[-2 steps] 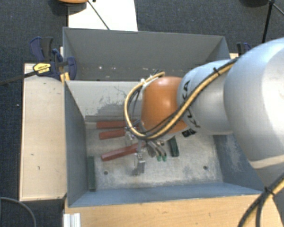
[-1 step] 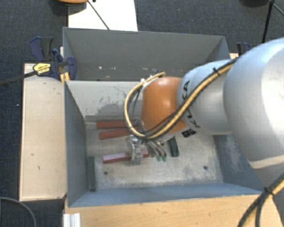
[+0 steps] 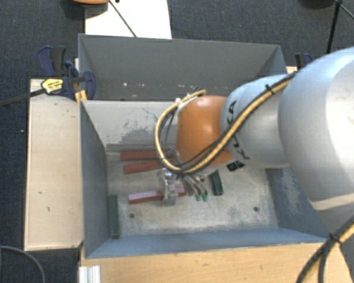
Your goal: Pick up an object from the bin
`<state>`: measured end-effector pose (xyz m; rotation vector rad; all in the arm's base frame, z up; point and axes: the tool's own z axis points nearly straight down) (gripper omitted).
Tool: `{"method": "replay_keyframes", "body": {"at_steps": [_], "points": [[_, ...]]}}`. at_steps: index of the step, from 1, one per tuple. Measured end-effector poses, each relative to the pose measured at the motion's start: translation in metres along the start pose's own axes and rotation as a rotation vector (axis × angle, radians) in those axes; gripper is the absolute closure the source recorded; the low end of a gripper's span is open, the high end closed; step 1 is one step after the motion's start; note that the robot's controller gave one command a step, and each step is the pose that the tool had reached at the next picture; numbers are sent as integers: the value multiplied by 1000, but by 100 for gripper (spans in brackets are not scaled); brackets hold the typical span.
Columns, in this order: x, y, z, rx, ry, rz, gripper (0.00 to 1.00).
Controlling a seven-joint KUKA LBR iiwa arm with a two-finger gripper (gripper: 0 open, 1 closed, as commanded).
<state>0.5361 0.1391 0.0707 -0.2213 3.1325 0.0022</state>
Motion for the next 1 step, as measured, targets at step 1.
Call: {"method": "replay_keyframes", "body": {"at_steps": [1], "points": [[43, -17, -186, 0, -8, 36, 100]]}}
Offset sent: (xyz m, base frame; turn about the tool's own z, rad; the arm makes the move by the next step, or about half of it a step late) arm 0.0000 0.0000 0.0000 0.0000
